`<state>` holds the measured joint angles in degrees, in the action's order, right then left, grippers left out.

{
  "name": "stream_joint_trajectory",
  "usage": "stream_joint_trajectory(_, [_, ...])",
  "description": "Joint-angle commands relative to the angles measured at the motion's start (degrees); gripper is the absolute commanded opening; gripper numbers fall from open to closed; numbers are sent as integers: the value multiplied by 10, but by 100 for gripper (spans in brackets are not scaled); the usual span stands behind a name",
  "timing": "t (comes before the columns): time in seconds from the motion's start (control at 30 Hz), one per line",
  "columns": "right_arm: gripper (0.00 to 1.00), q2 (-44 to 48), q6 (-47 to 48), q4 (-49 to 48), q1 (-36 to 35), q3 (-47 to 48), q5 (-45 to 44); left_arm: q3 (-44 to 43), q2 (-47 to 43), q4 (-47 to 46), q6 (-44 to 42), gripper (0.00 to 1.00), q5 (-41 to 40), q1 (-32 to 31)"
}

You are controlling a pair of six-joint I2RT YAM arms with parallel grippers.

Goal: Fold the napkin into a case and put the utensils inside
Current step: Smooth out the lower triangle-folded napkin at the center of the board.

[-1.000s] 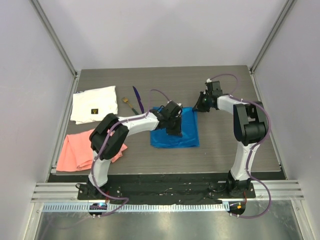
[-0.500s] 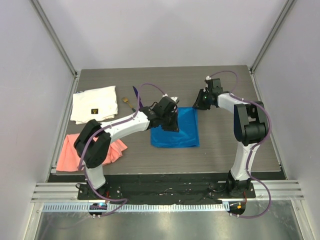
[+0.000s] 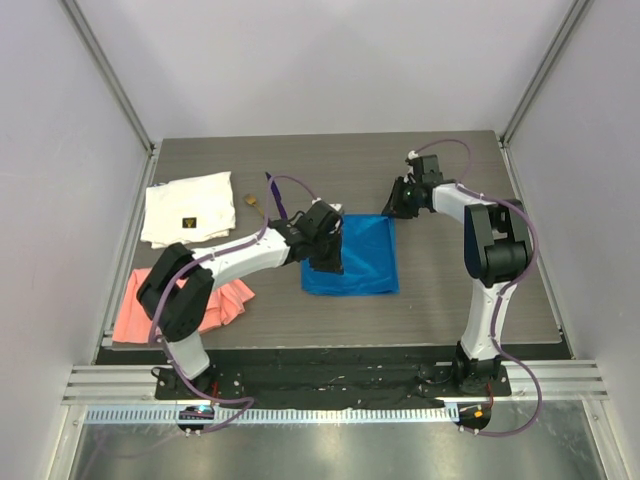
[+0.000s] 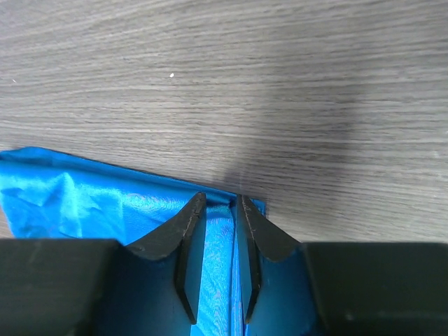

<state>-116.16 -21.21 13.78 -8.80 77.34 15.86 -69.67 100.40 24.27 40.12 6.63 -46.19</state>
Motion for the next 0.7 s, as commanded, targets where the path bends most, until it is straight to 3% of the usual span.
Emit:
stream_joint_trajectory(0.0, [30, -13, 17, 4, -10, 24, -2, 11, -43, -3, 8, 0, 5, 16])
stream_joint_trajectory(0.1, [28, -19, 18, 7, -14, 29, -4, 24, -53, -6, 15, 1, 10, 24])
stream_joint_trajectory(0.37, [8, 1, 20, 47, -37, 79, -25, 42, -69, -14, 23, 0, 13, 38])
stream_joint_trajectory(0.67, [3, 50, 6, 91, -41, 70, -35, 59, -76, -22, 29, 0, 16, 47])
